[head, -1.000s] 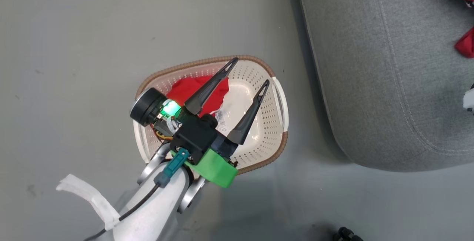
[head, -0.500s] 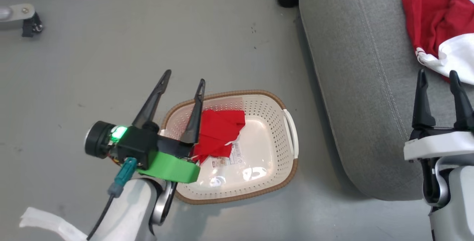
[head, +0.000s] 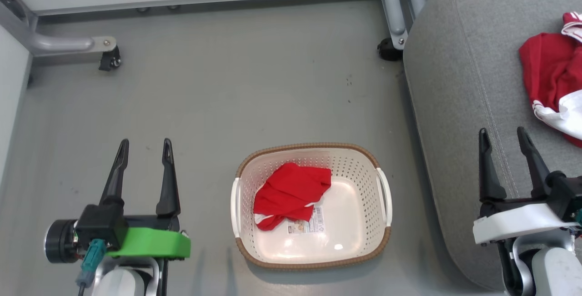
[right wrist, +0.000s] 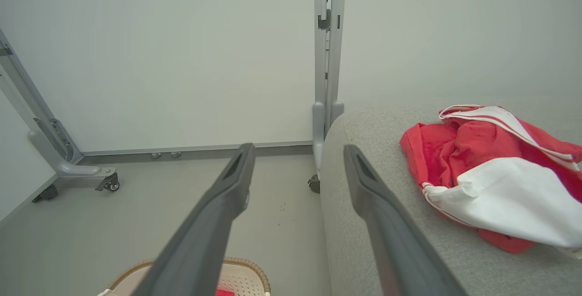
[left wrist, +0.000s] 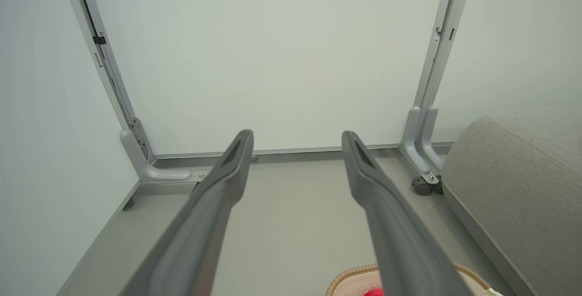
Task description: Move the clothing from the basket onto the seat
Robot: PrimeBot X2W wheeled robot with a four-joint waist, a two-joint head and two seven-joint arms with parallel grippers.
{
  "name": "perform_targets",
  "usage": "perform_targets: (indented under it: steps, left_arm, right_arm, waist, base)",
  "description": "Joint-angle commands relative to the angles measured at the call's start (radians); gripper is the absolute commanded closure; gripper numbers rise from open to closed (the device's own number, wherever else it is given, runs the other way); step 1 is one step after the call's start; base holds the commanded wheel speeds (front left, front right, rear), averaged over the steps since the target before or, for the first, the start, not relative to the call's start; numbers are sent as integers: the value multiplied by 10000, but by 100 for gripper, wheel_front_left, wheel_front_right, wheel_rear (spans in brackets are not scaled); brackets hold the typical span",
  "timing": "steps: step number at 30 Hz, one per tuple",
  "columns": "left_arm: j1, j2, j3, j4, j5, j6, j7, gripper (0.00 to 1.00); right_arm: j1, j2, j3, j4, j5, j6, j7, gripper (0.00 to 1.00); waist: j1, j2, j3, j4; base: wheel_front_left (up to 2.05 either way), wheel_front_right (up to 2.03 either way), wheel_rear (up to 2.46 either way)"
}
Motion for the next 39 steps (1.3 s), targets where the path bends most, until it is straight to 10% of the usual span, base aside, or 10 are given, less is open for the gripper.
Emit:
perform_targets:
  steps: [1, 39]
  left_arm:
    - [327, -76, 102, -8, 69, -64, 0, 0]
    - [1255, -832, 977, 1391, 938, -1323, -2, 0]
  right_arm:
    - [263, 49, 71, -117, -82, -6, 104, 0]
    - [1670, 270, 584, -939, -175, -6, 1175, 0]
  waist:
    - [1, 0, -528, 328]
    - [1, 0, -1700, 242]
  base:
    - [0, 0, 0]
    - [0, 0, 0]
